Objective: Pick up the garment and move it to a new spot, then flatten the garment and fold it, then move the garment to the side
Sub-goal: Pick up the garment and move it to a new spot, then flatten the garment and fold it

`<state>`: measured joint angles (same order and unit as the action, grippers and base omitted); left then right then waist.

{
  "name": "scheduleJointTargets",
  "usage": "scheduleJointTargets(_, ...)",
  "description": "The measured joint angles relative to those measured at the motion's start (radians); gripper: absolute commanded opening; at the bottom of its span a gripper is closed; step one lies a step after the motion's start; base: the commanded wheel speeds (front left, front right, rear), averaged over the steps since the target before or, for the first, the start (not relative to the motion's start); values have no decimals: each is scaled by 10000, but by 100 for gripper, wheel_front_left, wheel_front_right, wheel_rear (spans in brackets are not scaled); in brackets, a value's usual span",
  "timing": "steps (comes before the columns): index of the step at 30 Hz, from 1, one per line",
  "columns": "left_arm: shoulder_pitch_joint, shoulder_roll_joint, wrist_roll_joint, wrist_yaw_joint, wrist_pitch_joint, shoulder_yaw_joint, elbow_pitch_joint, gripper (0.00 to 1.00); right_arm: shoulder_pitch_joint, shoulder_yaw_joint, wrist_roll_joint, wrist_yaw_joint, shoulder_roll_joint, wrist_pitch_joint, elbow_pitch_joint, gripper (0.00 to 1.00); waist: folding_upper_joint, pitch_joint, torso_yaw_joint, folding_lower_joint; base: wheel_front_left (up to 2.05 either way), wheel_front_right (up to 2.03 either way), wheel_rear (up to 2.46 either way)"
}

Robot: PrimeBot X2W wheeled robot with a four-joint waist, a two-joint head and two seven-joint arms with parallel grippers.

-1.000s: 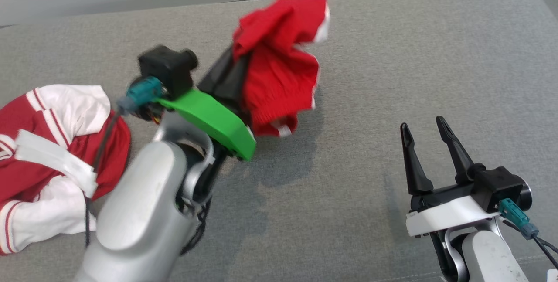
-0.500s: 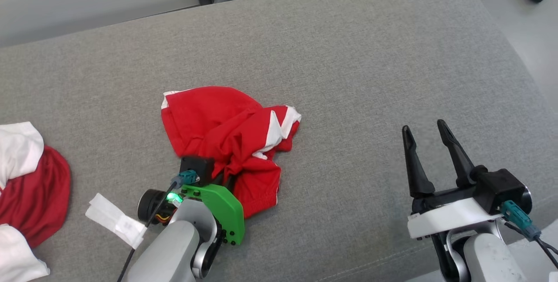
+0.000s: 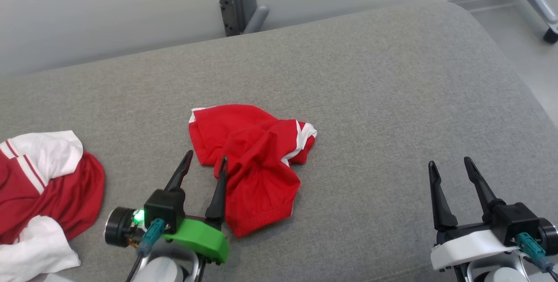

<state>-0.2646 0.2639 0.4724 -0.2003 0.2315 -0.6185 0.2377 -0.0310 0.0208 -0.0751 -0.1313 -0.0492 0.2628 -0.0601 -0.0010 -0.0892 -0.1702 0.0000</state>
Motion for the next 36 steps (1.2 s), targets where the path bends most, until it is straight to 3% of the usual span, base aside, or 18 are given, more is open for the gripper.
scheduleJointTargets(3, 812, 420, -134, -445, 136, 328, -1039, 100, -151, 230, 301, 0, -2, 0, 107, 100, 0, 281, 296, -1, 0, 0, 0)
scheduleJointTargets(6, 1592, 988, -153, -562, 226, 654, -1369, 100, -160, 150, 360, 0, -104, 0, 219, 100, 0, 477, 636, -1, 0, 0, 0)
scheduleJointTargets(10, 2542, 1404, 267, 29, 270, 1116, -1166, 100, -160, -337, 336, -2, -571, 0, 102, 100, 0, 652, 1089, -1, 0, 0, 0)
scheduleJointTargets(12, 2924, 1494, 470, 723, 297, 1369, -1053, 100, -157, -499, 222, -2, -711, 0, 4, 100, 0, 708, 1285, -1, 0, 0, 0)
scheduleJointTargets(17, 3787, 1168, 31, 1546, 311, 2679, -918, 100, -337, -472, 117, -4, -671, 2, -128, 100, 0, 854, 1649, 0, 0, 0, 0)
scheduleJointTargets(25, 4651, 88, -1124, 2683, 326, 4585, -1210, 100, -644, -272, 270, -4, -445, 0, -165, 100, 0, 1010, 1651, -1, 0, 0, 0)
scheduleJointTargets(36, 4737, -558, -2046, 3223, 326, 5641, -1342, 100, -607, -293, 364, -4, -362, 0, -245, 100, 0, 973, 1485, 0, 0, 0, 0)
